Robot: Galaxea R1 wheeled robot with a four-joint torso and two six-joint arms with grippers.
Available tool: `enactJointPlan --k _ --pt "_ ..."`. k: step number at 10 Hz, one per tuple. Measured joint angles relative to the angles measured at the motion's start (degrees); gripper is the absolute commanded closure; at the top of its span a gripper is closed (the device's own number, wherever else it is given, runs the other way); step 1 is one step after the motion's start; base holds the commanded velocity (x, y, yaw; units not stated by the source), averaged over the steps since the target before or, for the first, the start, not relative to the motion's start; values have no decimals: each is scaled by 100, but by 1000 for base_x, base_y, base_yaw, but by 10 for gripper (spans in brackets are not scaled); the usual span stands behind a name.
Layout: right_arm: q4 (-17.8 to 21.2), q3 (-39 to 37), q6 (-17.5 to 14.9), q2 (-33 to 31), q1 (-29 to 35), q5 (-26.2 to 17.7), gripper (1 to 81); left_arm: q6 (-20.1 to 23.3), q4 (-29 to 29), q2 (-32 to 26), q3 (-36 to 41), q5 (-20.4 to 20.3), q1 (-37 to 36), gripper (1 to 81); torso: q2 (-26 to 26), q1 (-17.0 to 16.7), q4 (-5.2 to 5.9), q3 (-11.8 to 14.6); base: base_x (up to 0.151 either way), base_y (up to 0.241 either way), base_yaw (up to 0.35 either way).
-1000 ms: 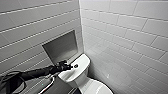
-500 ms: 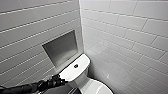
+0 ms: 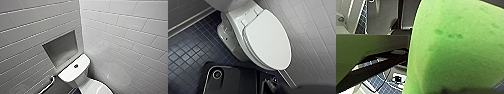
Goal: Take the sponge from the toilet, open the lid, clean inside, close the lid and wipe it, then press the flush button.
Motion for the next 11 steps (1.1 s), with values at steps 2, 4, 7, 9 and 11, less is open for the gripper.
enactJointPlan --k 2,4,7,9,11 --pt "0 -2 0 7 0 -1 811 0 394 144 -133 -297 895 811 -2 0 0 2 0 0 0" --pt "-2 -5 0 49 0 -1 811 2 736 772 -723 -547 1618 811 -2 -2 0 2 0 0 0" --pt "-60 -5 -2 41 -11 62 811 7 1095 1575 -2266 -809 2105 811 -5 -7 0 5 0 0 0" --pt "-88 -39 16 113 -74 105 811 9 1246 2249 -3294 -931 2394 811 -5 -9 0 6 0 0 0" --pt "-90 -44 16 129 -138 105 811 13 1367 2898 -4281 -995 2619 811 -5 -11 0 6 0 0 0"
